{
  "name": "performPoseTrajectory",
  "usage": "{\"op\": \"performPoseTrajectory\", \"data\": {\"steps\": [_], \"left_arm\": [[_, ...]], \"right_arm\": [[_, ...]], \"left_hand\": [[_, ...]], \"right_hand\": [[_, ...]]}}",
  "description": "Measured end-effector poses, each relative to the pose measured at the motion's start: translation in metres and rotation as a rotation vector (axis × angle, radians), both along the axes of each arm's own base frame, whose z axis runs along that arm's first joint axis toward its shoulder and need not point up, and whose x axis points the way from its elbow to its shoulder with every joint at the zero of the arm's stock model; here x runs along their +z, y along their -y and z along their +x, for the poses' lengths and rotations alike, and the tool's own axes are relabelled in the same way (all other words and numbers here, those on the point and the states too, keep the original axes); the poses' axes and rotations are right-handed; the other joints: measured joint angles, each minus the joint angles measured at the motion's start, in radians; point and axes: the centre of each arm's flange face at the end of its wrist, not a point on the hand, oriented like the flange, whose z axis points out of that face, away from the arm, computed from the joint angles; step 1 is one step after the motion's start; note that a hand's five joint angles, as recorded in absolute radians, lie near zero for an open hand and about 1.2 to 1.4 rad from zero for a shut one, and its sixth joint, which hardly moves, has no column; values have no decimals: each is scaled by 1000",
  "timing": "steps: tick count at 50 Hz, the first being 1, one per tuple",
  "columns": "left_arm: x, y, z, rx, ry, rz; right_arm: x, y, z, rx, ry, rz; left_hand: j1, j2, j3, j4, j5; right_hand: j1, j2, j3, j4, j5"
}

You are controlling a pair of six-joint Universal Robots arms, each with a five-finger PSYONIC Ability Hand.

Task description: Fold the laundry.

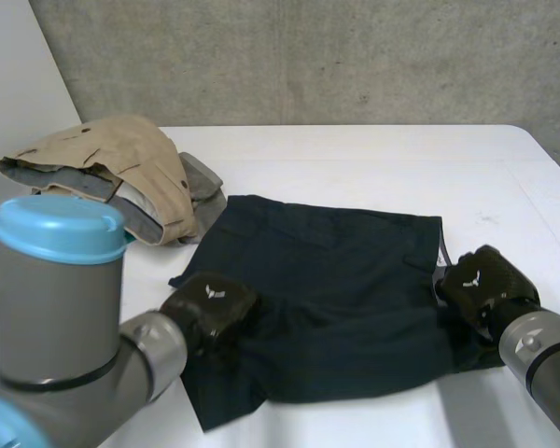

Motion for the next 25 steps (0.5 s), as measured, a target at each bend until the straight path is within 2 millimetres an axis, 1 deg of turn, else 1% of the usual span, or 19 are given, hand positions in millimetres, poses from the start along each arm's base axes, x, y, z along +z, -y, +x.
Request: {"op": "performPoseTrajectory", "data": {"steps": [2,4,8,10,11,13,14,15,17,20,21,22,23,24,25], "left_arm": [[-2,15,-8,14,-19,-64],[0,33,-16,33,-46,-152],[10,70,-31,67,-101,-343],[17,94,-38,83,-124,-466],[18,98,-39,85,-126,-486],[21,122,-44,93,-132,-598],[21,131,-46,93,-130,-635],[18,144,-50,87,-125,-684],[13,160,-55,72,-115,-739],[-1,181,-63,38,-109,-787],[-7,189,-67,26,-109,-799],[-14,197,-71,16,-112,-809],[-17,201,-73,12,-113,-813],[-20,203,-75,10,-115,-815],[-24,207,-77,6,-118,-817]], "right_arm": [[3,4,1,0,9,-25],[8,13,4,-2,28,-74],[15,39,12,-8,71,-165],[17,56,18,-11,94,-211],[17,60,19,-11,98,-220],[17,80,25,-11,118,-261],[16,88,28,-11,124,-276],[15,99,33,-8,133,-297],[12,119,41,-3,148,-333],[4,145,53,7,167,-382],[0,156,58,10,174,-404],[-4,165,62,11,180,-420],[-9,174,66,12,185,-436],[-12,179,68,11,187,-443],[-18,186,71,9,190,-454]], "left_hand": [[0,19,17,21,9],[0,19,17,22,9],[0,21,17,22,9],[0,21,17,22,9],[0,21,17,22,9],[0,21,17,23,9],[0,21,17,23,9],[0,21,17,23,9],[0,21,17,23,9],[-2,17,20,18,8],[-9,-19,-13,-13,-10],[-67,-82,-74,-83,-74],[-178,-199,-189,-199,-186],[-334,-320,-308,-321,-304],[-657,-602,-585,-603,-587]], "right_hand": [[0,0,0,0,0],[0,0,0,0,0],[0,0,0,0,0],[0,0,0,0,0],[0,0,0,0,0],[0,0,0,0,0],[0,0,0,0,0],[0,0,0,0,0],[0,0,0,0,2],[0,0,0,0,4],[-4,-10,-11,-12,-9],[-23,-68,-76,-79,-81],[-203,-256,-262,-264,-258],[-324,-398,-400,-401,-394],[-568,-643,-637,-638,-622]]}}
